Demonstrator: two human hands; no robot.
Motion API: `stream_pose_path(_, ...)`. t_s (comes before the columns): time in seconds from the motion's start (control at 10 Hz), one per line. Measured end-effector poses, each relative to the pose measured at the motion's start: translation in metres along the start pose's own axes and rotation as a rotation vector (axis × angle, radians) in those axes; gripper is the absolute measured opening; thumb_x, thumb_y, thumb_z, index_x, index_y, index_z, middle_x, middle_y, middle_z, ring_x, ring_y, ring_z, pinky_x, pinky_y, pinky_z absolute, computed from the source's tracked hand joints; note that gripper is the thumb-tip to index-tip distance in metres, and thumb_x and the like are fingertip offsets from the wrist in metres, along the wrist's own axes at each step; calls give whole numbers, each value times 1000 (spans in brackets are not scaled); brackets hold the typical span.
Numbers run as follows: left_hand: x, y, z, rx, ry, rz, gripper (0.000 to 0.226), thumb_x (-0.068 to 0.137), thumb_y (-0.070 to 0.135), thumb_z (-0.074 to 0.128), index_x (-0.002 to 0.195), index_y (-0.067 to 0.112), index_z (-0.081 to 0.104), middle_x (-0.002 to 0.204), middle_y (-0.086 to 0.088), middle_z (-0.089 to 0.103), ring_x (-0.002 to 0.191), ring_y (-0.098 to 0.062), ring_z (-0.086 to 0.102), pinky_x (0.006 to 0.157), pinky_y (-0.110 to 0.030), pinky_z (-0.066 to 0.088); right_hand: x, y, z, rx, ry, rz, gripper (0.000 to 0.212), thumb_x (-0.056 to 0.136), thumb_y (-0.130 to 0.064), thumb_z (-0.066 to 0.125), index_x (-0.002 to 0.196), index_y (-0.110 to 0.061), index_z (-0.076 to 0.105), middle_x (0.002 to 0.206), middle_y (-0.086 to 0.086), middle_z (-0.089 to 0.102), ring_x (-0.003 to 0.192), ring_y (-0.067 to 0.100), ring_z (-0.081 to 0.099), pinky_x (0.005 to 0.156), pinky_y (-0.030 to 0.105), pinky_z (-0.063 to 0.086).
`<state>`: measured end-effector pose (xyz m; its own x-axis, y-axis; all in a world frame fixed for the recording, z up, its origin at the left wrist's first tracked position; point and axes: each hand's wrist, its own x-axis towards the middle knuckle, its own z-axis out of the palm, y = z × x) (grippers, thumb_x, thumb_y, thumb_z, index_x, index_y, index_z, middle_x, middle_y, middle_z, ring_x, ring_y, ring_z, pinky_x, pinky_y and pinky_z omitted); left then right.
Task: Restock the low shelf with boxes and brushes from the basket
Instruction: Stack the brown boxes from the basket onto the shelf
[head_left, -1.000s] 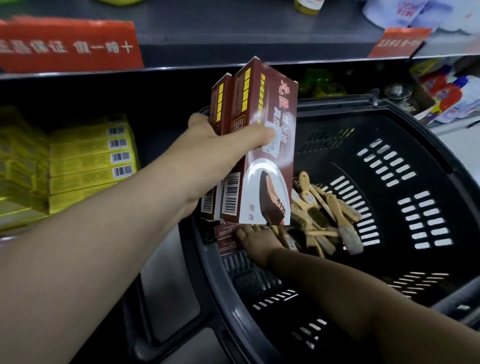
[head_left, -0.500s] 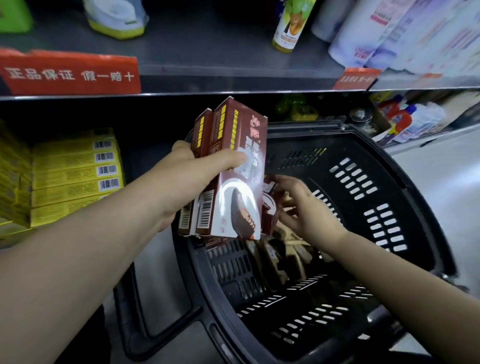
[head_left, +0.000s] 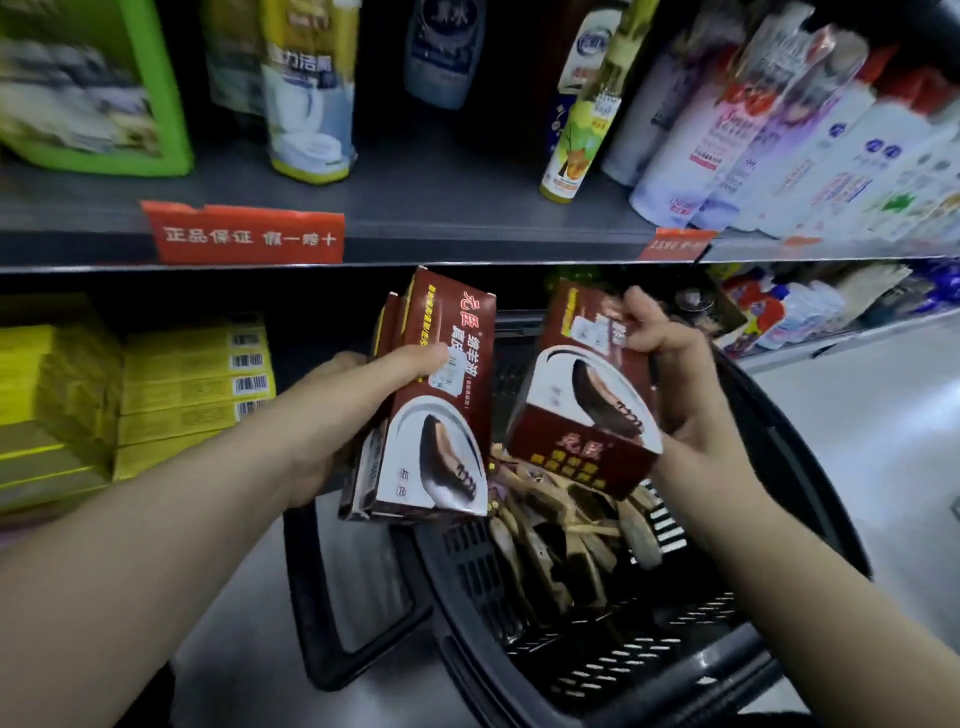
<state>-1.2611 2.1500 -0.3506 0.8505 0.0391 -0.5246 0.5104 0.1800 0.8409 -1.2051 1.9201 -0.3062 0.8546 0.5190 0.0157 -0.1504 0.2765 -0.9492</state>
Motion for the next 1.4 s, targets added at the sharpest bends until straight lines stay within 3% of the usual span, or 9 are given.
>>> stream_pose_path(0.1,-13,-6,-4,-68,-7,-15,90,40,66,80,115,18,63,95,-8,75,86,-30,71,88,-49,52,23,18,34,-155,83,124,24,97,-1,32,101,-11,53,153,19,25,98,20,63,85,38,52)
stream_pose_path(0.2,-26,-14,-14,-99,52,-12,85,44,69,76,113,19,65,97,-7,74,87,-29,71,91,-47,51,11,34,51,-264,111,72,9,87,-30,54,91,-26,62,146,-17,39,118,12,53,89,34,47)
stream_pose_path(0.4,-56,-30,-34,-136,214,20,96,39,71,70,119,19,58,97,-5,74,84,-25,71,79,-39,55,6,61,98,-145,19,12,80,74,-20,72,137,-47,31,116,-33,58,105,-2,61,75,22,55)
stream_pose_path(0.5,-69,-39,-54,-207,233,21,83,45,66,71,110,16,63,85,-5,76,71,-22,73,56,-27,54,14,73,122,-44,66,238,92,66,-18,81,143,-22,30,118,-9,65,99,14,68,72,28,57)
stream_pose_path(0.7,-42,-57,-113,-214,336,63,41,93,34,54,121,5,57,89,-20,68,78,-30,61,67,-30,47,63,89,164,-131,3,599,15,89,-17,62,94,-4,67,90,14,72,76,25,69,73,37,57)
stream_pose_path(0.8,-39,-70,-123,-203,453,-152,42,72,55,68,94,20,63,69,-5,73,67,-23,69,61,-28,49,105,103,176,-330,16,726,13,94,-17,54,88,-9,63,81,11,68,71,23,63,79,40,52)
stream_pose_path(0.9,-35,-84,-129,-223,428,-214,59,68,56,72,107,12,63,78,-10,75,73,-29,71,70,-37,54,140,121,176,-519,56,774,15,95,-16,52,84,-10,59,70,10,69,64,23,64,70,36,53)
stream_pose_path(1.1,-13,-77,-134,-211,459,-237,83,66,57,72,131,12,47,103,-13,69,90,-32,67,89,-48,51,170,171,133,-905,36,775,35,93,-19,57,121,2,57,122,21,60,105,30,58,97,42,46)
stream_pose_path(1.4,13,-66,-133,-159,644,-192,89,69,49,76,135,11,30,105,-13,64,89,-33,64,85,-48,52,164,171,83,-1158,-186,815,33,86,-23,65,115,-9,57,102,9,68,96,27,66,93,42,51)
